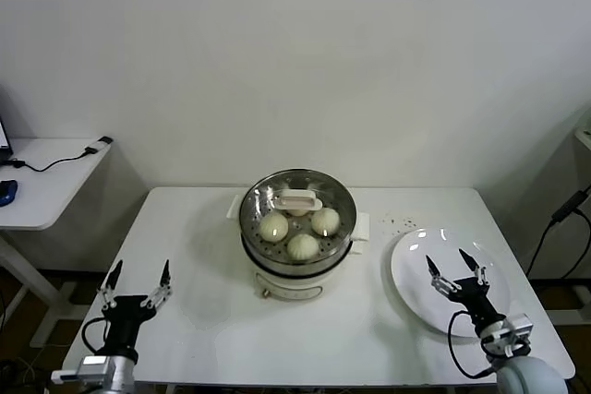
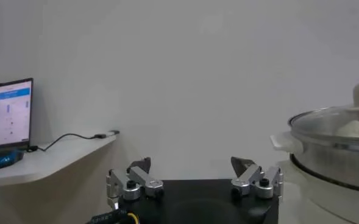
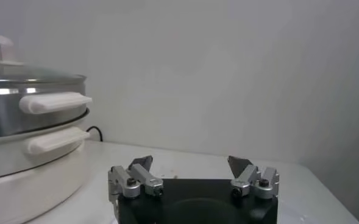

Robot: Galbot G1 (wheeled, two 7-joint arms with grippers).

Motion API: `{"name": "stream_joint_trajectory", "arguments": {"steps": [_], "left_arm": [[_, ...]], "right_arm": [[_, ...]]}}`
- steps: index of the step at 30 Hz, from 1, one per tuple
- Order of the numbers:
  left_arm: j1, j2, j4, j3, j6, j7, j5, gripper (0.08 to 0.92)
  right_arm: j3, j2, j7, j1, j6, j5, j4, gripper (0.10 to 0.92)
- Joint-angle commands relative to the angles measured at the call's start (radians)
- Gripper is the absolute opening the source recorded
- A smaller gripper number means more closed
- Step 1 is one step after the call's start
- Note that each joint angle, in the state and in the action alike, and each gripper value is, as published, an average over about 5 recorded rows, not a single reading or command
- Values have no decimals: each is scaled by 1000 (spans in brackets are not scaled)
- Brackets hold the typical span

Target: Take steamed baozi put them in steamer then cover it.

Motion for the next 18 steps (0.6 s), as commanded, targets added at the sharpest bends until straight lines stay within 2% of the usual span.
{"name": "stream_joint_trajectory", "arguments": {"steps": [1, 18], "left_arm": [[8, -2, 6, -9, -14, 3, -7, 823], [17, -2, 1, -12, -13, 20, -1, 823]], "right_arm": [[3, 3, -7, -10, 2, -2, 5, 823], [5, 5, -7, -8, 5, -7, -1, 823]]}}
